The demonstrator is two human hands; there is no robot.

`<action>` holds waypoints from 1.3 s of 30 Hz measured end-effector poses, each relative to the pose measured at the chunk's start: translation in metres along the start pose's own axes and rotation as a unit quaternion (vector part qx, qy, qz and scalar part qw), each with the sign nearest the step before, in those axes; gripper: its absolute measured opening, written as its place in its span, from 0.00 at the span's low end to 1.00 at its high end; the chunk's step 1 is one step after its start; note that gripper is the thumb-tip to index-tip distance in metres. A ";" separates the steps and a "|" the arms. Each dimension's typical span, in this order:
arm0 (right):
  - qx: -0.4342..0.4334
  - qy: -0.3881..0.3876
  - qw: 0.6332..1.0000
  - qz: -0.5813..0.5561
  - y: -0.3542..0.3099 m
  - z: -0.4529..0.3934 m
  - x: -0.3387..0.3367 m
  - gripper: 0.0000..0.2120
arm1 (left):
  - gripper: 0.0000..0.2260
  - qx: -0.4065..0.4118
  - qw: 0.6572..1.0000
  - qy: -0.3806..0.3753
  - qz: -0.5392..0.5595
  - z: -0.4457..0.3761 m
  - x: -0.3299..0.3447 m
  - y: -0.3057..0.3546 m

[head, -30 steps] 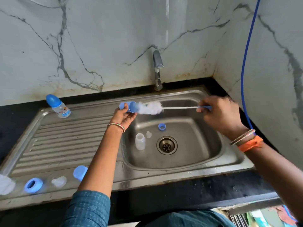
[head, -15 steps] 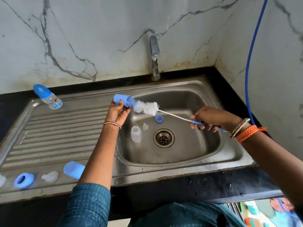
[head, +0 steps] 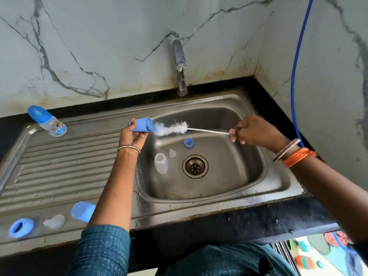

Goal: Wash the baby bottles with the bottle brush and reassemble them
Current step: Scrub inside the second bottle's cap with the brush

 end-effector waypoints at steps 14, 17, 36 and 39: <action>-0.051 -0.057 0.997 -0.032 -0.007 -0.006 0.014 0.17 | 0.07 0.024 0.999 -0.017 0.046 0.002 -0.001 0.012; -0.078 0.044 0.994 0.065 -0.014 0.000 0.005 0.12 | 0.07 0.021 0.998 0.014 0.060 0.002 -0.005 0.013; 0.017 -0.167 0.979 -0.117 -0.017 0.006 0.029 0.17 | 0.11 0.043 0.995 -0.023 0.084 0.008 0.001 0.018; 0.006 -0.205 0.975 -0.085 -0.016 0.009 0.038 0.17 | 0.12 0.050 0.992 -0.029 0.114 0.011 0.004 0.020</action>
Point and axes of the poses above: each hand's wrist, its own z-axis away from the middle knuckle, its own x-axis out of the palm, y = z × x, the point moved 7 cm from there along -z, towards the middle knuckle, and after that the axes turned 6 degrees about z, right-handed, at the moved point
